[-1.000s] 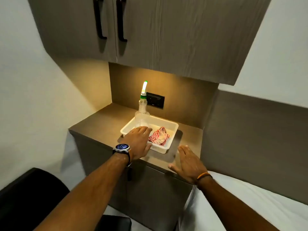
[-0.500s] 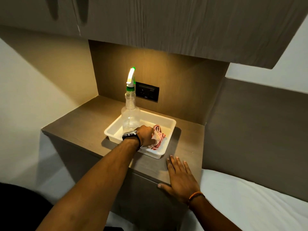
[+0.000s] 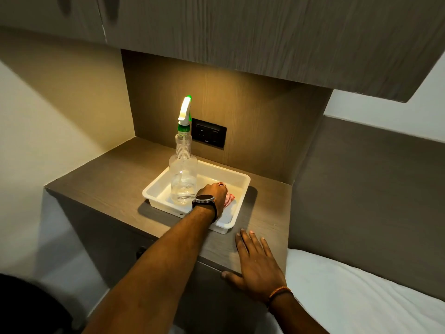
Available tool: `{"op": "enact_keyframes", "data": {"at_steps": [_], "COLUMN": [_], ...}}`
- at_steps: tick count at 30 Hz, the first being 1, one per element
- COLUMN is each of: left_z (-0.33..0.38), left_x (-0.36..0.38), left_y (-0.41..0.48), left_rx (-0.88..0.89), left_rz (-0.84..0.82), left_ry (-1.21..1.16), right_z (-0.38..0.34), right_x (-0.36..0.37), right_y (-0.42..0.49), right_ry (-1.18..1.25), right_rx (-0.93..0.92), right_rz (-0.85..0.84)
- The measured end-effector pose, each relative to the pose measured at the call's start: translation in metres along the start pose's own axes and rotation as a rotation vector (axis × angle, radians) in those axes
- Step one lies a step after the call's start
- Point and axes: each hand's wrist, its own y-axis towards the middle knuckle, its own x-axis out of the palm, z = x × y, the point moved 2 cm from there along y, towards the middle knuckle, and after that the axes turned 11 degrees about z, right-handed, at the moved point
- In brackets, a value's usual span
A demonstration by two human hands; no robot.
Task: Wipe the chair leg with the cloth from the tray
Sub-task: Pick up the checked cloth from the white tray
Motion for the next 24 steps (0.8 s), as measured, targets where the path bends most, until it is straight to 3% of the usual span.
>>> {"op": "enact_keyframes", "data": {"at_steps": [5,9,12,14,19,22,24], "left_z": [-0.009,-0.027,-0.036,-0.046,-0.074,-0.098,-0.119], "left_x": [-0.014,-0.051,-0.074,-0.08,-0.081,-0.073,-0.067], "left_y": [-0.005,-0.017,-0.052,-0.082,-0.176,-0.237,-0.274], "left_rx": [-0.038,-0.393,-0.475,-0.517,-0.552,-0.531,-0.615], "left_rz": [0.16,0.213,0.089,0.01,-0.023,0.043,0.125], "left_ry": [-0.165,-0.911,-1.614,-1.905,-2.209,-2.241,-2.169], "right_z": [-0.001,-0.003,-0.005,-0.007,-0.016,-0.023,-0.025], "right_x": [-0.001,-0.006,-0.009,-0.012,-0.02,-0.026,-0.032], "right_y": [-0.002,-0.004,-0.008,-0.01,-0.013,-0.018,-0.023], "right_ry": [-0.009,0.005,-0.007,-0.022,-0.07,-0.106,-0.097], "right_rx": [0.002,0.008,0.011,0.01,0.003,-0.049,-0.048], "right_rz": [0.022,0.048,0.026,0.038,0.084,0.125,0.158]}}
